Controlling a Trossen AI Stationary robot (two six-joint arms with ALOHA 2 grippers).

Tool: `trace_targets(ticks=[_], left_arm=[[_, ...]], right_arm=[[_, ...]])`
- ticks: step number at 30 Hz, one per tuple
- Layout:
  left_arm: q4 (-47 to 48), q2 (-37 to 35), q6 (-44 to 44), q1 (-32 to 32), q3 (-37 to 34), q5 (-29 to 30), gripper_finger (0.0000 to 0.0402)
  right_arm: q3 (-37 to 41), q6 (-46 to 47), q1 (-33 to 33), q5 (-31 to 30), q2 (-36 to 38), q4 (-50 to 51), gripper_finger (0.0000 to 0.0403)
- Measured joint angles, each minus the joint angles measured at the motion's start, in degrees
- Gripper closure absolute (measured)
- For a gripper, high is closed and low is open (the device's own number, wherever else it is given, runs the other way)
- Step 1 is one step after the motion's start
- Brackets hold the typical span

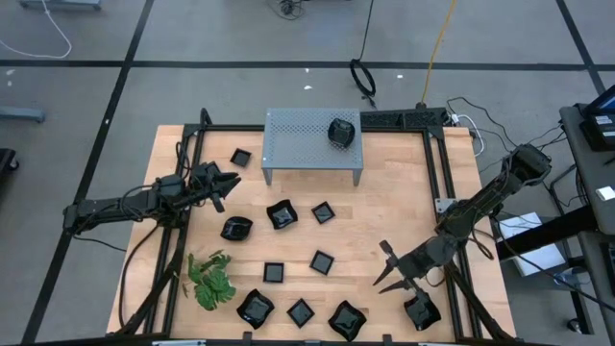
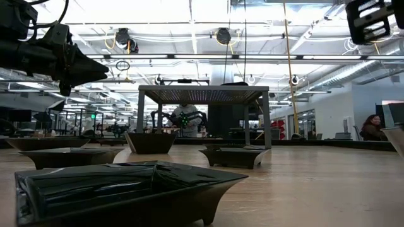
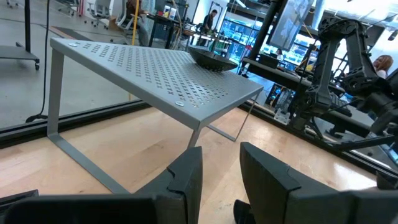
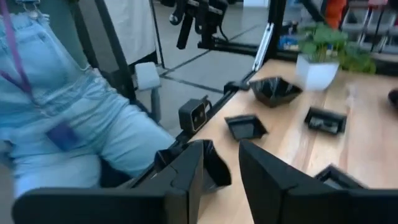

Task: Pick & Place Mini shaped plates
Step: Move the black distorted square plate to the center of the table

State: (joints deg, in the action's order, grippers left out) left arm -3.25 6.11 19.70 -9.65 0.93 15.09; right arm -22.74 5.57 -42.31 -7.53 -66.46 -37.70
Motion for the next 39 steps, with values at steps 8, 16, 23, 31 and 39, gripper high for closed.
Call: trace_targets(ticks=[8,16,23,31,39], left_arm=[[0.0,0.0,0.0,-0.02,0.0,0.0,0.0291],[0.0,0.0,0.0,0.0,0.0,0.02,0.0291],[0.0,0.0,0.01,-0.01,-0.02,0.01,0.0291],[0.0,-0.02,0.01,-0.01,0.0,0.02,0.0291],[0.0,-0.01,0.01,-0.01,-0.01,0.01,0.0291]], right_arm=[[0.0,-2.66,-0.02,-3.29,0.01,-8.8,0.031],[-3.53,11.61,-0.33,-10.21,0.57,13.24,0.0298],[-19.15,33.06,-3.26,3.39,0.96,69.87,0.0286],[-18.28,41.64,-13.36,15.52,0.96,68.69,0.0286],[-15.03,33.37,-18.01,7.56,0.96,65.08,0.0286]])
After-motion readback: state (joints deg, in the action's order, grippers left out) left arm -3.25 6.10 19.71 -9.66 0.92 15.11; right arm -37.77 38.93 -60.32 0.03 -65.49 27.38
